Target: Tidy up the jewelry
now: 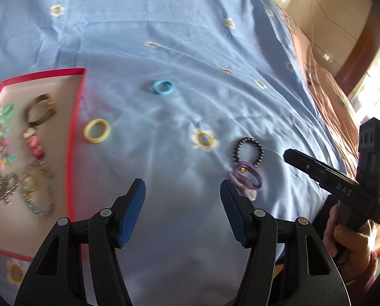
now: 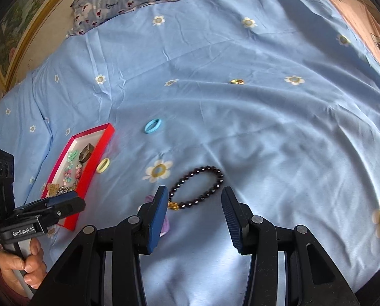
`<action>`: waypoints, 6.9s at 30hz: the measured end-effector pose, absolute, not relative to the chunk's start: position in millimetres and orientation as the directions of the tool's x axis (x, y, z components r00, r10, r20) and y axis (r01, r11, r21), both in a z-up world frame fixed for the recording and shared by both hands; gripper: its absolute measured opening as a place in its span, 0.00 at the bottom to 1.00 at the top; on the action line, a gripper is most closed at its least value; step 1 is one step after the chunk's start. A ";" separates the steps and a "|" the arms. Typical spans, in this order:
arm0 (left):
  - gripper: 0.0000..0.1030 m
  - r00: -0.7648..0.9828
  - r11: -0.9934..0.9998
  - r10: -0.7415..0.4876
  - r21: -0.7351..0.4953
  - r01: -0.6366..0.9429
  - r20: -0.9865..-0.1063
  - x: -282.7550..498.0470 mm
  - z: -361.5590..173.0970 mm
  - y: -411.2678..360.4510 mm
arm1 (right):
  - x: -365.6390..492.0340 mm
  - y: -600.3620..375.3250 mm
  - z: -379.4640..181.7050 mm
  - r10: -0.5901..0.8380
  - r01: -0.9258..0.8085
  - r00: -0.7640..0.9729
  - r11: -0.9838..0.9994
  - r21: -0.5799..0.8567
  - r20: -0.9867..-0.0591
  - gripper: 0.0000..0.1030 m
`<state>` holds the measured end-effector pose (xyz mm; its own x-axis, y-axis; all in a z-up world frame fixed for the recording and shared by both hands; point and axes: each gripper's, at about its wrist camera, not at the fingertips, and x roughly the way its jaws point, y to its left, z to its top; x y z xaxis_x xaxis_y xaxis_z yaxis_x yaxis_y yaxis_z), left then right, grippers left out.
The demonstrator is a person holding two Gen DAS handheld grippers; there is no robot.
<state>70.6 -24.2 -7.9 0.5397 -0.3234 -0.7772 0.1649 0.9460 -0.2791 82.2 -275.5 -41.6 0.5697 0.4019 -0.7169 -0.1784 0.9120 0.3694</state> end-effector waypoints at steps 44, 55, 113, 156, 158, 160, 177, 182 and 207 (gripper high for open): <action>0.04 0.496 0.907 -0.421 -0.348 0.236 -0.760 102.3 -30.6 -46.8 | 121.2 -242.7 -81.8 0.341 -0.217 0.521 0.940 0.265 -0.783 0.07; 0.04 0.575 0.922 -0.380 -0.349 0.169 -0.724 79.9 -8.7 -4.8 | 110.4 -216.9 -36.5 0.429 -0.316 0.563 0.902 0.295 -0.707 0.07; 0.04 0.595 0.896 -0.042 -0.293 -0.332 -0.802 15.9 -53.0 218.4 | 89.3 26.4 -50.5 0.661 -0.668 0.249 0.646 0.369 -0.708 0.07; 0.82 0.703 0.829 0.027 -0.377 -0.413 -0.710 -41.3 -30.1 211.7 | 68.5 -30.0 -35.4 0.726 -0.605 0.359 0.659 0.446 -0.587 0.73; 0.82 0.698 0.827 0.026 -0.377 -0.417 -0.715 -43.4 -32.2 210.1 | 65.7 -33.1 -36.8 0.729 -0.601 0.357 0.658 0.454 -0.584 0.73; 0.82 0.698 0.825 0.027 -0.377 -0.420 -0.716 -46.4 -33.6 207.8 | 62.5 -35.7 -37.3 0.731 -0.600 0.362 0.658 0.455 -0.579 0.75; 0.90 0.767 0.920 0.187 -0.164 -0.356 -0.614 -75.6 4.5 173.6 | 38.2 -50.8 -5.6 0.761 -0.712 0.392 0.607 0.354 -0.517 0.88; 1.00 0.803 0.935 0.282 -0.035 -0.352 -0.525 -75.9 29.7 161.9 | 35.0 -49.4 30.6 0.769 -0.775 0.435 0.585 0.240 -0.469 1.00; 1.00 0.690 0.909 0.363 0.076 -0.410 -0.626 -87.3 -7.4 141.6 | 19.7 -48.7 -32.0 0.704 -0.713 0.437 0.650 0.263 -0.560 1.00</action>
<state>-87.3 141.7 -7.4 0.6899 0.3629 -0.6264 -0.4095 0.9092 0.0757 19.7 -48.7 -32.0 0.4366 0.7044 -0.5597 -0.7127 0.6504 0.2627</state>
